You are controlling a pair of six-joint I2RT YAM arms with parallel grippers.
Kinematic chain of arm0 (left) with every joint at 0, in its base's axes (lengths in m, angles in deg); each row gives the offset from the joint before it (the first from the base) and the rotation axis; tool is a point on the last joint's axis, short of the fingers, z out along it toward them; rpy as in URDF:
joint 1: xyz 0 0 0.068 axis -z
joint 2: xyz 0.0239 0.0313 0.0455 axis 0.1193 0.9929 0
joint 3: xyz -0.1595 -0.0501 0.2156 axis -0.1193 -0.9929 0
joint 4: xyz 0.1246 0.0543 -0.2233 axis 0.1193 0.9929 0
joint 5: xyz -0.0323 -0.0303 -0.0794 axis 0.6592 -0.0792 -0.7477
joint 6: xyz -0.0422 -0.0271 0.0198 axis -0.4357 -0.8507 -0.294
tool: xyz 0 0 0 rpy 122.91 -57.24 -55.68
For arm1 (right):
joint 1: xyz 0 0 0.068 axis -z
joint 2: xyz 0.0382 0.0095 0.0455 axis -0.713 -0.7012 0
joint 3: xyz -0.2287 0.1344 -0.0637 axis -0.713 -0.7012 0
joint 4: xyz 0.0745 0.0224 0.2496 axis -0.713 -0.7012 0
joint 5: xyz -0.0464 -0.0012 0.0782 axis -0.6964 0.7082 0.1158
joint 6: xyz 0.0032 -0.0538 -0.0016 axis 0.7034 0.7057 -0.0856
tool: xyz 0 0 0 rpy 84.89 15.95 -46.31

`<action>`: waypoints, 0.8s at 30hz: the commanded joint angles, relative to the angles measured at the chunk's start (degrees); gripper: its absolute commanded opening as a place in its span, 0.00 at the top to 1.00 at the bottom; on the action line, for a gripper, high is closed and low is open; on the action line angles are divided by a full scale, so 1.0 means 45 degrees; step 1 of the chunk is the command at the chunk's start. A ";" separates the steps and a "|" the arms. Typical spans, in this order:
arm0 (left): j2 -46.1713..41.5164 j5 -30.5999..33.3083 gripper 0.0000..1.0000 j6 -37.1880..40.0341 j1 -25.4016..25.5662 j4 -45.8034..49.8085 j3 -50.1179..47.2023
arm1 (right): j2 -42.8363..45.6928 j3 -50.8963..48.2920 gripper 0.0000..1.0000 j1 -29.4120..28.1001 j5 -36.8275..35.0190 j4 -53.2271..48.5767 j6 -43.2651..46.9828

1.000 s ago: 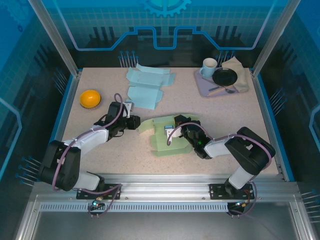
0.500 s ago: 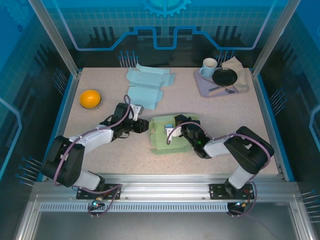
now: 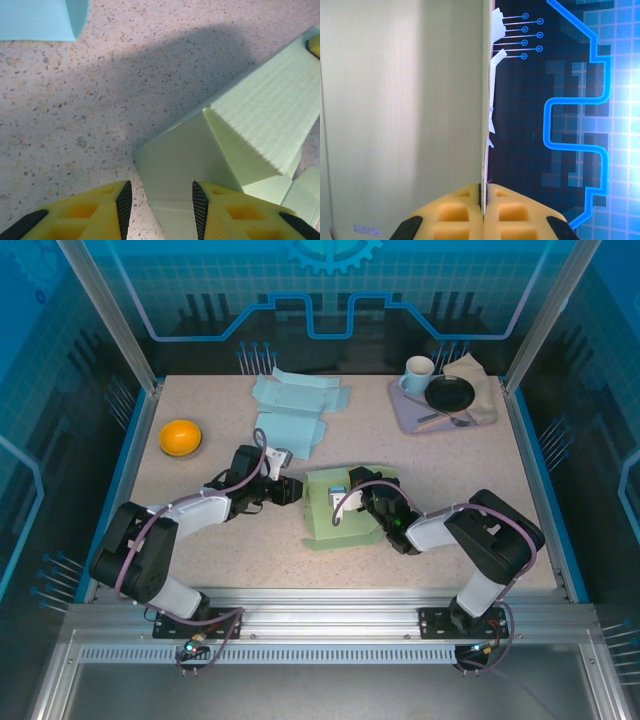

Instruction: Fold the paper box

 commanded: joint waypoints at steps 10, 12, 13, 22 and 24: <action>-0.3372 0.3594 0.50 -0.1538 0.0187 0.2882 -0.1391 | -0.0423 -0.0056 1.00 0.0035 0.0375 -0.0446 0.0041; -0.3521 0.3929 0.47 -0.1247 0.0187 0.2852 -0.1489 | -0.0457 -0.0023 1.00 0.0041 0.0395 -0.0449 0.0023; -0.3353 0.3795 0.47 -0.1229 0.0184 0.2871 -0.1400 | -0.0453 -0.0002 1.00 0.0033 0.0414 -0.0434 0.0002; -0.1769 0.2070 0.48 -0.1026 0.0872 0.1222 -0.1251 | -0.0457 0.0095 1.00 0.0074 0.0531 -0.0719 -0.0174; -0.1702 0.2008 0.47 -0.0933 0.1085 0.1022 -0.1138 | -0.0474 0.0148 1.00 0.0075 0.0531 -0.0764 -0.0215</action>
